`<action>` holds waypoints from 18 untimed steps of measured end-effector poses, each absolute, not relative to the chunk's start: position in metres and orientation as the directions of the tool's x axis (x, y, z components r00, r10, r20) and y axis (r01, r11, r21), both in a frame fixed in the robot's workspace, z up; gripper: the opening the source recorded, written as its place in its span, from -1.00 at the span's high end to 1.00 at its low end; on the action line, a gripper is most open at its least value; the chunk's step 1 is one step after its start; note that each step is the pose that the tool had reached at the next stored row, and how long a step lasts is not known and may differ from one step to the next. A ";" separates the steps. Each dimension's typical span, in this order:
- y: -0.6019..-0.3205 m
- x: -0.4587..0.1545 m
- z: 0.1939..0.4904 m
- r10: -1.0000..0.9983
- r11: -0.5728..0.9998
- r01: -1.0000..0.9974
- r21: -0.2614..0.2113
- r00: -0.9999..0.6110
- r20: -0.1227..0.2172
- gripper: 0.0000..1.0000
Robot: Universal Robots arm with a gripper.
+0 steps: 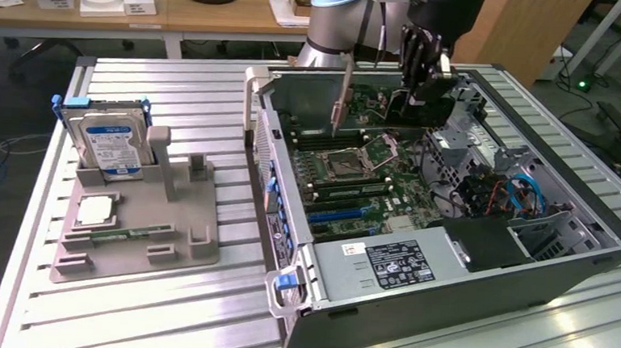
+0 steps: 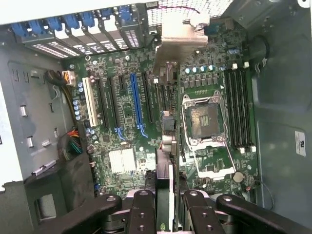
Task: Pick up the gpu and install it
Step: 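Insert the gpu into the slot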
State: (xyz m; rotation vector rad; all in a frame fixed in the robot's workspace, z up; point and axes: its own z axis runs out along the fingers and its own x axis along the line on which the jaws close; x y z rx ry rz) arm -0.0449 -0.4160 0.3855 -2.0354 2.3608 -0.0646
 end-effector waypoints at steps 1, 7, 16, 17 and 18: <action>-0.416 -0.045 0.385 -0.991 0.134 -0.990 -0.047 -0.135 0.009 0.46; -0.416 -0.045 0.384 -0.999 0.046 -0.998 -0.047 -0.047 0.009 0.46; -0.417 -0.045 0.381 -0.999 -0.039 -0.998 -0.047 0.039 0.009 0.46; -0.417 -0.045 0.381 -0.999 -0.039 -0.998 -0.047 0.039 0.009 0.46; -0.418 -0.045 0.380 -0.999 -0.039 -0.998 -0.047 0.039 0.009 0.46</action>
